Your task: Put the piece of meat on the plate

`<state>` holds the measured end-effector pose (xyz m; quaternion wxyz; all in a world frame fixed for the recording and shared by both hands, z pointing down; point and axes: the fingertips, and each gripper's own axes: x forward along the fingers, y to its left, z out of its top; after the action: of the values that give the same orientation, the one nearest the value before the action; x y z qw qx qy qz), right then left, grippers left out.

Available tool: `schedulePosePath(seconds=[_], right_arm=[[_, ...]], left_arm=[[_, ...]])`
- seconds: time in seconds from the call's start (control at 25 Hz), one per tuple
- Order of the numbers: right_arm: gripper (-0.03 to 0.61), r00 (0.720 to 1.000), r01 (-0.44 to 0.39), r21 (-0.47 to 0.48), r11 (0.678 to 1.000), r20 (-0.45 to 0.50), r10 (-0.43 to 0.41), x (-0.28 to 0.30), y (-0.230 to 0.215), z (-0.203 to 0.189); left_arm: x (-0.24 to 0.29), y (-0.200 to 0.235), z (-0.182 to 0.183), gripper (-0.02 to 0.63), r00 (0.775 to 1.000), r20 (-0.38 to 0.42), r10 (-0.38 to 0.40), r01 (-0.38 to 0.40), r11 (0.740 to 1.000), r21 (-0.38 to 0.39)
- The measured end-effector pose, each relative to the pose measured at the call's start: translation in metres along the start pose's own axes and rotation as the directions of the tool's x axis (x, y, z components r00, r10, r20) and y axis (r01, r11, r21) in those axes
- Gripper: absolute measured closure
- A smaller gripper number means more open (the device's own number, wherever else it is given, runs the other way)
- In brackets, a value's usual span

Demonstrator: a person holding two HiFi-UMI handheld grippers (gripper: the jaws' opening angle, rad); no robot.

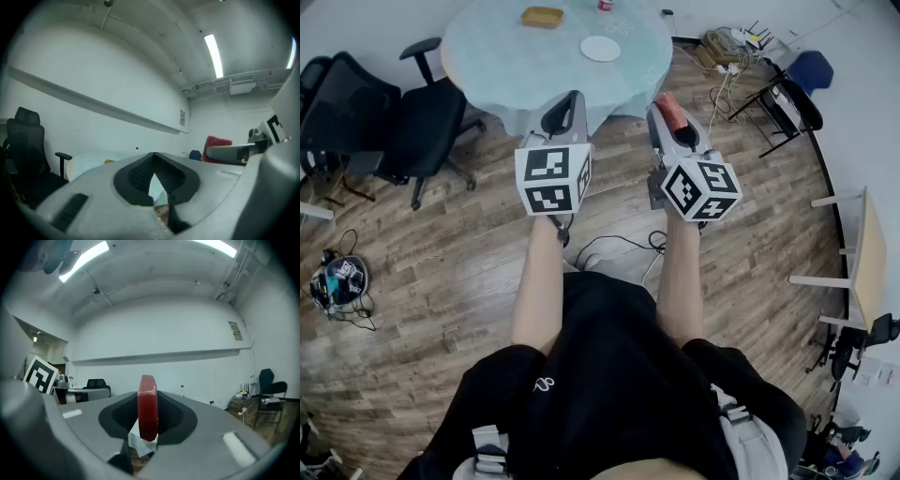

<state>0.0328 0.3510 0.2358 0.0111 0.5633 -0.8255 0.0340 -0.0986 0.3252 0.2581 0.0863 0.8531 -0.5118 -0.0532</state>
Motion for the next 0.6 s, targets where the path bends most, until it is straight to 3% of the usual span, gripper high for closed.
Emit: schedulePosePath(seconds=[0.2, 0.6], right_arm=[[0.474, 1.000, -0.008, 0.017, 1.000, 0.018, 0.008, 0.003, 0.012, 0.005], [0.474, 1.000, -0.005, 0.037, 0.999, 0.015, 0.004, 0.023, 0.004, -0.004]], left_arm=[[-0.012, 0.024, 0.017, 0.618, 0.997, 0.045, 0.062, -0.064, 0.998, 0.030], [0.002, 0.033, 0.013, 0.618, 0.998, 0.048, 0.051, -0.053, 0.997, 0.048]])
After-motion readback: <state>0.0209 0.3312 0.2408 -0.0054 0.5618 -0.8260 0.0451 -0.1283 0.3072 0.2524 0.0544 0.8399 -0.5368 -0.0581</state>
